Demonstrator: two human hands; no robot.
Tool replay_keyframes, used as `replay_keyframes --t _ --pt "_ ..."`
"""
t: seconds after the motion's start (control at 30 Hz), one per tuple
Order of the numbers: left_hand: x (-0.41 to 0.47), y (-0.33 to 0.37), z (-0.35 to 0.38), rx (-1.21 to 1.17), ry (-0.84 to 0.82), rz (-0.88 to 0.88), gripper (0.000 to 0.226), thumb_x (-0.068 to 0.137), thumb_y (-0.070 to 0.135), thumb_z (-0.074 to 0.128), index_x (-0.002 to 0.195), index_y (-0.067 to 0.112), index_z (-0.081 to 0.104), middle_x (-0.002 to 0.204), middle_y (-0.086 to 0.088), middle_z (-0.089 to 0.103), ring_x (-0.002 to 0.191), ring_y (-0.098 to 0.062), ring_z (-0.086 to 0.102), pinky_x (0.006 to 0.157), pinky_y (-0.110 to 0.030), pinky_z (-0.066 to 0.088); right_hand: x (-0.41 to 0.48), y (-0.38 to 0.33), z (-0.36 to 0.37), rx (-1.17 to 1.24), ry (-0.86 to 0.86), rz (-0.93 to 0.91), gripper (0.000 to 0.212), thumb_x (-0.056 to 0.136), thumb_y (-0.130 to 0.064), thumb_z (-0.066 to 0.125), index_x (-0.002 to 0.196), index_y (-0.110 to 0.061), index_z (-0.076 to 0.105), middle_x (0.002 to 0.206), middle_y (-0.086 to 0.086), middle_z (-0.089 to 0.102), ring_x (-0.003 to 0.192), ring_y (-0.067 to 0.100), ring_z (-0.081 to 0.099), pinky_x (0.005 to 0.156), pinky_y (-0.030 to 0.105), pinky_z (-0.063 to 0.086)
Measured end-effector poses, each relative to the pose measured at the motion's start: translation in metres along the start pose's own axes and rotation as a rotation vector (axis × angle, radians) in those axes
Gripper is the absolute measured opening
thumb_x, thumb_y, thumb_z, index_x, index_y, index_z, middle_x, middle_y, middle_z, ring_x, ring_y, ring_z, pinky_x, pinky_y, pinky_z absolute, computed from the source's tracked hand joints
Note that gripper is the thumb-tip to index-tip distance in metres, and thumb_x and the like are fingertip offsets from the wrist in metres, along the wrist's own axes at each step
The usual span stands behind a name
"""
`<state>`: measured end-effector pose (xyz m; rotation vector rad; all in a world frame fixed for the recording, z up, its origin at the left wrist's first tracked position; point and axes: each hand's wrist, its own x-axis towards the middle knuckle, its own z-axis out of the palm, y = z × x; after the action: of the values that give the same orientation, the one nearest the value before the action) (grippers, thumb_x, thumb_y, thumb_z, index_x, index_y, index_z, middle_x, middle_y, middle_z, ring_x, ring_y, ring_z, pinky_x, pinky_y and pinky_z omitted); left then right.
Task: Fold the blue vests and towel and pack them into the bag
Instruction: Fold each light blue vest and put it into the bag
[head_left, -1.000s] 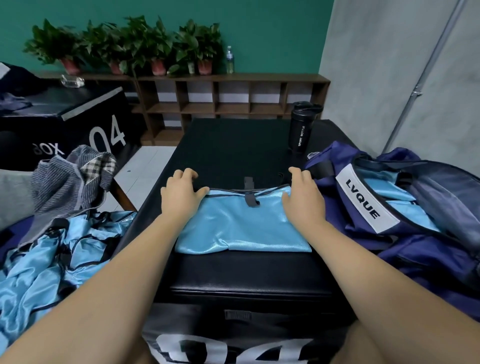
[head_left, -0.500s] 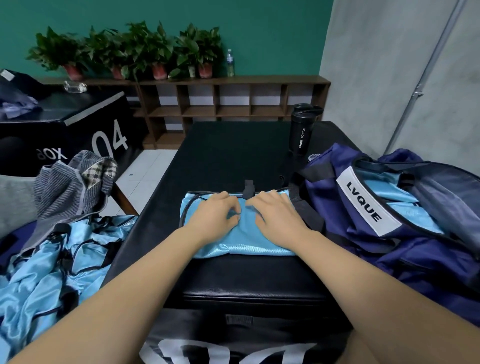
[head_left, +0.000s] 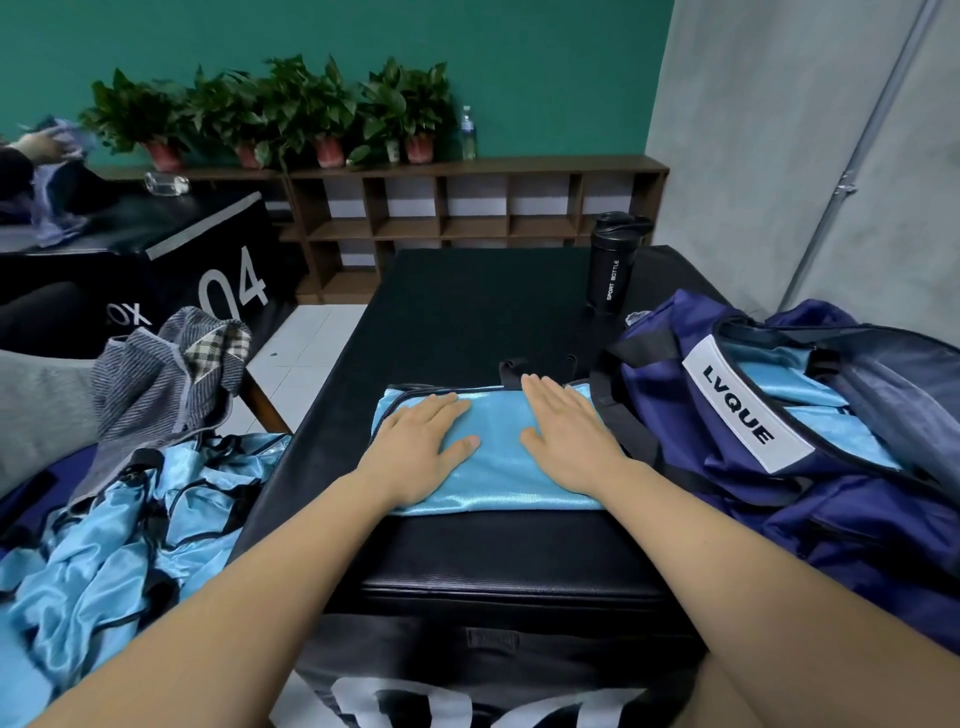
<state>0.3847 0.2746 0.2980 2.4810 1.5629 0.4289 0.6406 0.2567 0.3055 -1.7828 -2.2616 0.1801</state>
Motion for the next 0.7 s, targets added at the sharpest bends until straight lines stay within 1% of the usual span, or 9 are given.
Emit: replay_keyframes --t 0.1,0.23,0.37,0.43,0.53,0.6,0.7 --pt "-0.005 -0.006 -0.003 0.025 -0.025 -0.02 0.071 0.104 0.073 0.033 0.166 0.039 0.029 0.174 0.016 0.022 0.161 -0.011 0.015 0.132 -0.038 0.011 -0.002 0.008 0.001 -0.052 0.03 0.025 0.072 0.11 -0.046 0.032 0.171 -0.019 0.004 0.179 -0.002 0.005 0.164 0.014 -0.001 0.133 0.038 -0.001" --pt "-0.012 -0.017 -0.007 0.064 -0.056 -0.023 0.074 0.102 0.076 0.026 0.167 0.041 0.024 0.176 0.016 0.015 0.162 -0.009 0.009 0.133 -0.037 0.005 -0.009 0.01 0.001 -0.078 0.021 0.054 0.08 0.108 -0.064 0.026 0.171 -0.021 0.001 0.178 -0.003 -0.001 0.163 0.01 -0.009 0.132 0.037 -0.007" --pt "-0.023 -0.035 -0.016 0.081 -0.069 -0.03 0.082 0.096 0.083 0.02 0.167 0.043 0.023 0.176 0.017 0.014 0.162 -0.008 0.008 0.133 -0.037 0.005 -0.016 0.005 0.001 -0.091 0.0 0.061 0.084 0.106 -0.071 0.022 0.171 -0.023 -0.002 0.178 -0.004 -0.009 0.162 0.009 -0.015 0.132 0.038 -0.009" --pt "-0.029 -0.039 -0.022 0.06 -0.072 -0.047 0.076 0.1 0.079 0.029 0.166 0.044 0.024 0.175 0.018 0.015 0.162 -0.008 0.009 0.133 -0.037 0.005 -0.018 0.003 0.004 -0.086 -0.02 0.057 0.085 0.105 -0.072 0.021 0.171 -0.023 -0.004 0.178 -0.005 -0.011 0.162 0.009 -0.016 0.132 0.039 -0.008" --pt "-0.036 -0.046 -0.031 -0.008 -0.026 -0.095 0.071 0.101 0.074 0.04 0.164 0.044 0.031 0.174 0.017 0.021 0.161 -0.011 0.017 0.132 -0.04 0.014 -0.017 0.003 0.006 -0.073 -0.048 0.066 0.086 0.105 -0.072 0.02 0.17 -0.023 -0.004 0.177 -0.005 -0.013 0.162 0.009 -0.016 0.132 0.039 -0.008" --pt "-0.04 -0.054 -0.036 -0.04 -0.002 -0.16 0.068 0.102 0.071 0.044 0.163 0.043 0.034 0.173 0.017 0.024 0.16 -0.013 0.022 0.131 -0.039 0.018 -0.015 0.004 0.007 -0.069 -0.06 0.071 0.087 0.104 -0.073 0.021 0.17 -0.022 -0.004 0.177 -0.005 -0.014 0.162 0.01 -0.016 0.132 0.04 -0.008" --pt "-0.047 -0.071 -0.044 -0.036 -0.042 -0.305 0.072 0.103 0.069 0.044 0.166 0.039 0.028 0.174 0.014 0.023 0.161 -0.013 0.022 0.13 -0.039 0.022 -0.012 0.006 0.009 -0.064 -0.061 0.07 0.089 0.103 -0.075 0.021 0.17 -0.022 -0.005 0.177 -0.005 -0.014 0.162 0.01 -0.015 0.132 0.04 -0.008"
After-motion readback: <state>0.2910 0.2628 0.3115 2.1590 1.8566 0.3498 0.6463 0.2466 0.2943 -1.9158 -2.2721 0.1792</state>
